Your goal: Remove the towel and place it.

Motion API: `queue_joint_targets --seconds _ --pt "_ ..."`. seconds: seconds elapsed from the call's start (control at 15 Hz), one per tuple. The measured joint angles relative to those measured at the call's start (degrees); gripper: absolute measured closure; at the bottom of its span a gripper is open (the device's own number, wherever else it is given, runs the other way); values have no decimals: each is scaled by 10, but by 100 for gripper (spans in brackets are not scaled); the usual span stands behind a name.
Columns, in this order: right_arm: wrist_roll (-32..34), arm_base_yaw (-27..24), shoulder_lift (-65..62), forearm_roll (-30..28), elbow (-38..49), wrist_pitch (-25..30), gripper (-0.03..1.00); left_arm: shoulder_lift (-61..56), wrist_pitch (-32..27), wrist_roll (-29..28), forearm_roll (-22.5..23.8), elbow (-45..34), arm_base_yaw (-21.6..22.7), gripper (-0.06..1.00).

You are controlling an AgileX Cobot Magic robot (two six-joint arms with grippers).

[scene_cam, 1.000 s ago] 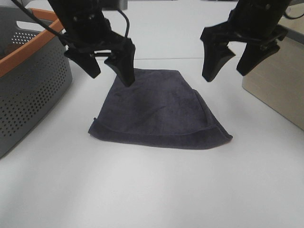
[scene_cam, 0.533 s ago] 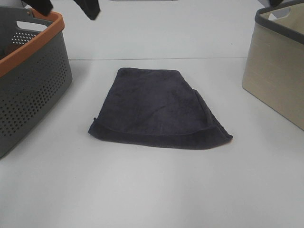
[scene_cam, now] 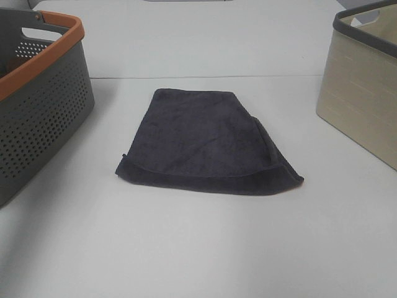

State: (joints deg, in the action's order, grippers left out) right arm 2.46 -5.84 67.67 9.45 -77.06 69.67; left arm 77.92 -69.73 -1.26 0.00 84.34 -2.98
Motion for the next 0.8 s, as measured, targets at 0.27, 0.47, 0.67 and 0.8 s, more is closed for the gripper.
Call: queue_joint_targets --seconds 0.27,0.47,0.67,0.8 --pt "-14 0 -215 3 194 2 26 -184 0 -3 0 -155 2 8" --pt "-14 0 -339 5 280 2 26 -295 -2 -6 0 -245 2 8" --pt "-47 0 -503 6 375 3 26 -433 -3 -6 6 -329 2 8" --pt "-56 1 -539 21 415 3 26 -477 -3 -6 6 -359 2 8"
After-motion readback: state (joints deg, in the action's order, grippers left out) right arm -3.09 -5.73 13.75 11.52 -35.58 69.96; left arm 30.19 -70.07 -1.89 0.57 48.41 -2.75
